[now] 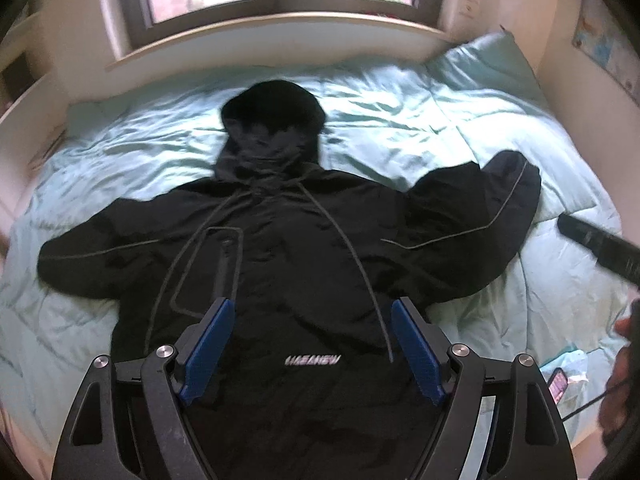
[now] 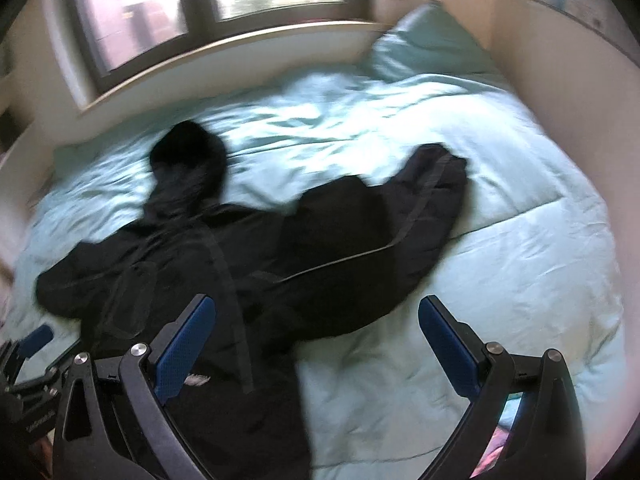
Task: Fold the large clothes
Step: 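Grasp the black jacket's sleeve cuff with the right tool and lift it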
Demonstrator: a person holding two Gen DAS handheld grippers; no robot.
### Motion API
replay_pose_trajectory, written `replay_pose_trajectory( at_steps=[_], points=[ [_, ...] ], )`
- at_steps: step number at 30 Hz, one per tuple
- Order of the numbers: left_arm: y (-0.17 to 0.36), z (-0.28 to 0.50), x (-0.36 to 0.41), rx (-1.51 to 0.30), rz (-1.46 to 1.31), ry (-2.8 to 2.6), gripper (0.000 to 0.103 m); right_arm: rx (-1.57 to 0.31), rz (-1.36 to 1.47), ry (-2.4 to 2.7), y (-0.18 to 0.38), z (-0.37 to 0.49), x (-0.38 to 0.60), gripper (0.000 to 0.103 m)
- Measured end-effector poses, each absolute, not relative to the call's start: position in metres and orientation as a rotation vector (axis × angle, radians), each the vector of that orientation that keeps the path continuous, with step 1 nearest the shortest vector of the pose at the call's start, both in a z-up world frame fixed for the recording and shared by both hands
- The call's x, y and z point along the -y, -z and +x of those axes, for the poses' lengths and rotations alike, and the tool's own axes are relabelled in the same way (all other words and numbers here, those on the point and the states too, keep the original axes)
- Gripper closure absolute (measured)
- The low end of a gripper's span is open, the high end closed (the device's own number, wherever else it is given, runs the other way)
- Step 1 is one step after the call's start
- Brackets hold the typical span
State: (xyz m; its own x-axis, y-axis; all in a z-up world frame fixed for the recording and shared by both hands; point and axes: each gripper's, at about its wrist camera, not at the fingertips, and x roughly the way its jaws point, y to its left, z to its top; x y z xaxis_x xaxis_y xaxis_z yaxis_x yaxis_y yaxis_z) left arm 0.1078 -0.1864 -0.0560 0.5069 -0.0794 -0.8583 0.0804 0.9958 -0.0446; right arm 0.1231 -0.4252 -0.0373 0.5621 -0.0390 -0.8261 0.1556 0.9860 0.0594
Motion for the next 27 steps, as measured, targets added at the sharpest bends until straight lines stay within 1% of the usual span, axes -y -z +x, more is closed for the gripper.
replay_pose_trajectory(
  at_steps=[3,7,13,15,18,22,27],
  points=[
    [0.076,0.143,0.209,-1.052,0.013,0.130,0.021,-0.986,0.148,0.158,0.050,0.148,0.461,0.001],
    [0.107,0.187,0.240,-1.091,0.000,0.175,0.021,-1.007,0.160,0.175,0.073,0.176,0.502,0.007],
    [0.157,0.246,0.290,-1.141,-0.010,0.273,0.021,-1.009,0.158,0.258,0.107,0.223,0.569,0.008],
    [0.172,0.260,0.307,-1.156,0.014,0.293,0.021,-1.004,0.176,0.267,0.117,0.243,0.585,0.011],
    [0.190,0.274,0.328,-1.174,0.036,0.322,0.021,-1.015,0.176,0.284,0.135,0.279,0.607,0.011],
    [0.215,0.289,0.337,-1.201,0.065,0.334,0.021,-1.045,0.243,0.278,0.157,0.310,0.626,0.011],
    [0.232,0.300,0.345,-1.229,0.073,0.346,0.021,-1.117,0.328,0.257,0.194,0.345,0.644,0.012]
  ],
)
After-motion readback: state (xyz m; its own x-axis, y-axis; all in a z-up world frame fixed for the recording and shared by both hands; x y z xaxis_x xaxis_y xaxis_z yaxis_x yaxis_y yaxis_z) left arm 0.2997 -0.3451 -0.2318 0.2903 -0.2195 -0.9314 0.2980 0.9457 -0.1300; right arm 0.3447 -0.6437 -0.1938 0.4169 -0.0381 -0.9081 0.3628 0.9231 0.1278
